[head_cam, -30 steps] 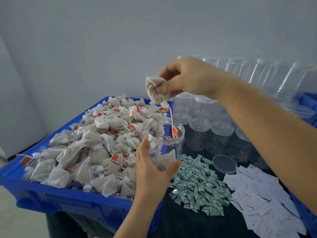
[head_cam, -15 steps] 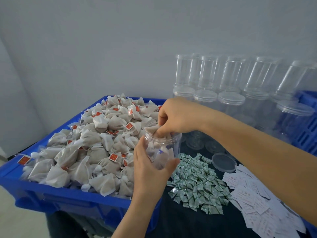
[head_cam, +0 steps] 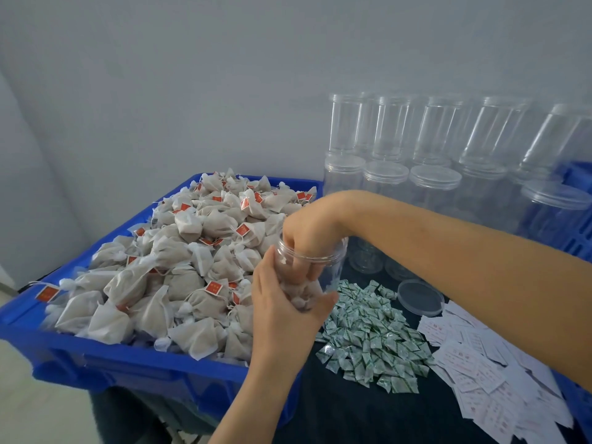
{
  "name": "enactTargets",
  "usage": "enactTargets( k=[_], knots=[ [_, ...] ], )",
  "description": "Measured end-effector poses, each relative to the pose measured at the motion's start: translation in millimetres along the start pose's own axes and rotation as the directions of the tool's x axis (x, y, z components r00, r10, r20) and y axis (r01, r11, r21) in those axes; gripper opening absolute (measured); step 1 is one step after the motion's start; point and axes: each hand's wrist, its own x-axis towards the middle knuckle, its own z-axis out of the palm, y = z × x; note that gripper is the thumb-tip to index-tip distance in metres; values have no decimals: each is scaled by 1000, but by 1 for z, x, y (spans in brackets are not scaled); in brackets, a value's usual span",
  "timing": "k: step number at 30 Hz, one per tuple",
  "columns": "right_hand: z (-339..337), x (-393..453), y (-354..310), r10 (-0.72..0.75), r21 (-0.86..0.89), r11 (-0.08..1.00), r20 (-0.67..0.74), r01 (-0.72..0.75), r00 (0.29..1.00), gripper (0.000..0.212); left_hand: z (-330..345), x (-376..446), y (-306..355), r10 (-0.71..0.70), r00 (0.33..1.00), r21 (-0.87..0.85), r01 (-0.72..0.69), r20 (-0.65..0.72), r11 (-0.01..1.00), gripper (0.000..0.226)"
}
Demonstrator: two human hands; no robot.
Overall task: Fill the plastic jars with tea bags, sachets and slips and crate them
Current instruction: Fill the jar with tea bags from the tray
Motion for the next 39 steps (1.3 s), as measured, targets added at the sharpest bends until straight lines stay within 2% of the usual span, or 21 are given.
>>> enactTargets(
  k=[1, 3, 6, 9, 15, 18, 21, 23, 25, 27, 30, 34, 39],
  knots=[
    [2, 3, 0, -1, 24, 1000, 28, 0, 1000, 9, 0, 0, 0, 2, 1000, 3, -2, 1, 1000, 100],
    [5, 8, 0, 5, 79, 997, 58, -9, 998, 20, 0, 0, -1, -5, 1000, 3, 5, 1, 1000, 100],
    [7, 11, 1, 0, 69, 998, 39, -3, 999, 27, 0, 0, -1, -6, 1000, -15, 6, 0, 1000, 98],
    [6, 9, 2, -42, 67, 997, 66, 38, 997, 20, 0, 0, 1, 0, 1000, -12, 0, 1, 1000, 98],
    [5, -1, 7, -89, 7, 996, 91, 88, 992, 24, 0, -1, 2, 43, 999, 14, -43, 24, 999, 95],
    [-7, -13, 10, -124, 27, 992, 85, 122, 989, 12, 0, -1, 1, 36, 998, 8, -36, 59, 999, 93],
    [-29, -29, 18, -120, 252, 960, -31, 124, 992, 13, -1, -2, 2, -3, 996, -1, 3, 91, 1000, 101],
    [-40, -32, 24, -96, 340, 928, -181, 154, 979, 14, -1, -3, 3, -5, 995, -9, 6, 95, 1000, 100],
    [-43, -22, 28, -47, 380, 908, -324, 176, 945, 12, 1, -4, 4, 7, 996, -32, -4, 87, 999, 101],
    [-38, -2, 28, 5, 338, 931, -384, 136, 923, 7, 2, -4, 3, 5, 998, -48, -2, 66, 999, 101],
    [-25, 33, 25, 32, 217, 975, -387, 57, 922, 22, 0, -3, 3, -29, 1000, -61, 30, 7, 998, 101],
    [-22, 67, 16, -5, 228, 970, -334, 86, 943, 42, 1, -3, 4, -47, 995, -85, 39, -85, 996, 98],
    [-30, 96, 13, -60, 86, 993, -166, 75, 984, 65, 1, -4, 2, -49, 994, -78, 42, -95, 996, 102]
  ],
)
